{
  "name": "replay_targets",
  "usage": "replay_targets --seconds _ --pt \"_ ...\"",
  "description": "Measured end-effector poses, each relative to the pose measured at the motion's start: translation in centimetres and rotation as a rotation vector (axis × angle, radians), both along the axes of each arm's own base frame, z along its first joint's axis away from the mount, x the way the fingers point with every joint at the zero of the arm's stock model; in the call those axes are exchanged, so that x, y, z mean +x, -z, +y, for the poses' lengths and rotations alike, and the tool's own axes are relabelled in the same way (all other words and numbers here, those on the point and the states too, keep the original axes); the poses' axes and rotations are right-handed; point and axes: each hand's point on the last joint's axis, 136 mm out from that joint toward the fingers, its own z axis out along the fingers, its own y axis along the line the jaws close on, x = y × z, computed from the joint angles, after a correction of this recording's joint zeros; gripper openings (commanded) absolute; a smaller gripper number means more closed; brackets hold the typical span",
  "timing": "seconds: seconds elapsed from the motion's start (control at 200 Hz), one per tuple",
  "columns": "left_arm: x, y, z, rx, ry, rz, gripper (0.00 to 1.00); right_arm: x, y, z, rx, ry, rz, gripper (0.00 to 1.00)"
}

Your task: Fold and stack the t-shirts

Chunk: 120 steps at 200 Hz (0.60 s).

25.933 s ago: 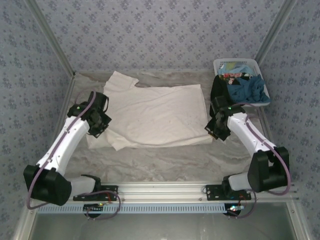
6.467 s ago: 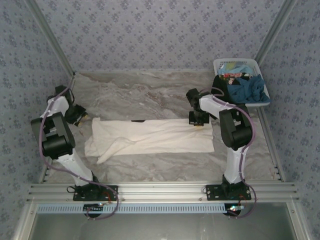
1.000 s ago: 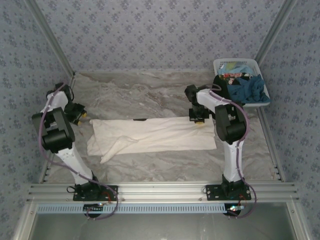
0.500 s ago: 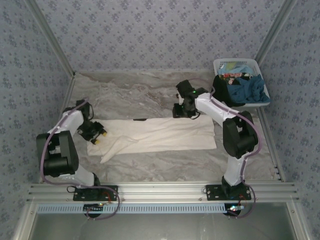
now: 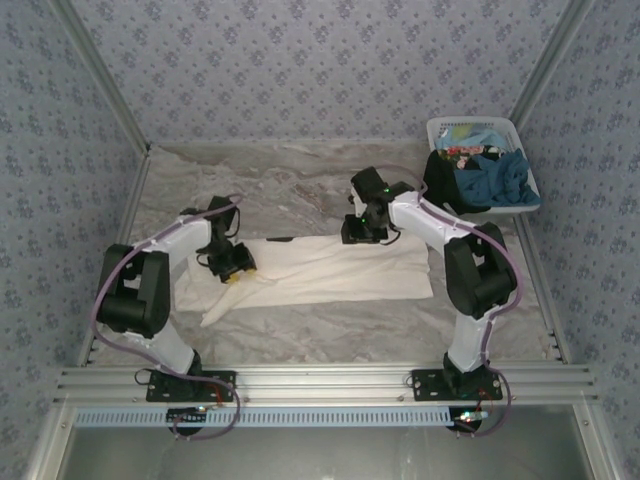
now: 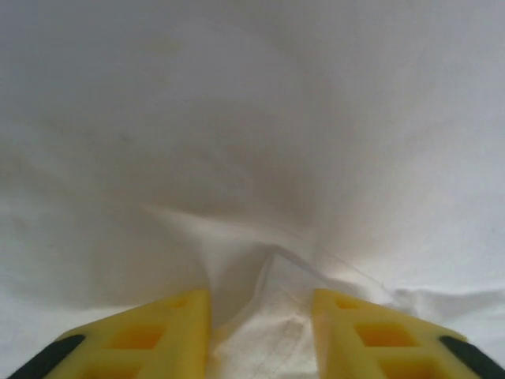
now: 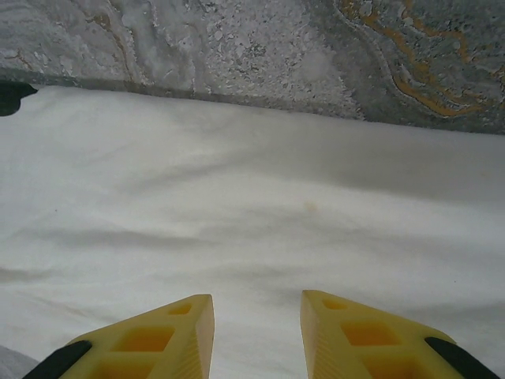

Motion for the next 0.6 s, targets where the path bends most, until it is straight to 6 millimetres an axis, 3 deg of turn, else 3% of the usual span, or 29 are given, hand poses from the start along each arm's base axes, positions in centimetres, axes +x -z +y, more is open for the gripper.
replay_targets --seconds 0.085,0.165,0.35,0.475,0.6 --pt "-0.2 0.0 -0.3 0.006 0.016 -0.002 0.03 0.0 -0.2 -0.1 0.002 0.002 -0.005 0.35" --pt "-0.4 -0.5 -0.4 0.016 0.034 -0.017 0.00 -0.1 -0.4 -0.2 0.002 0.002 -0.007 0.35" --pt "-2.3 -3.0 -1.9 0.024 0.101 -0.053 0.00 -0.3 0.0 -1.1 -0.010 0.019 0.008 0.34" --pt "-4.6 -2.6 -3.3 0.031 0.160 -0.018 0.00 -0.3 0.3 -2.0 -0.018 0.040 0.023 0.34" --pt "-7.4 -1.1 -3.6 0.045 0.182 0.056 0.17 -0.2 0.5 -2.7 -0.026 0.056 0.032 0.33"
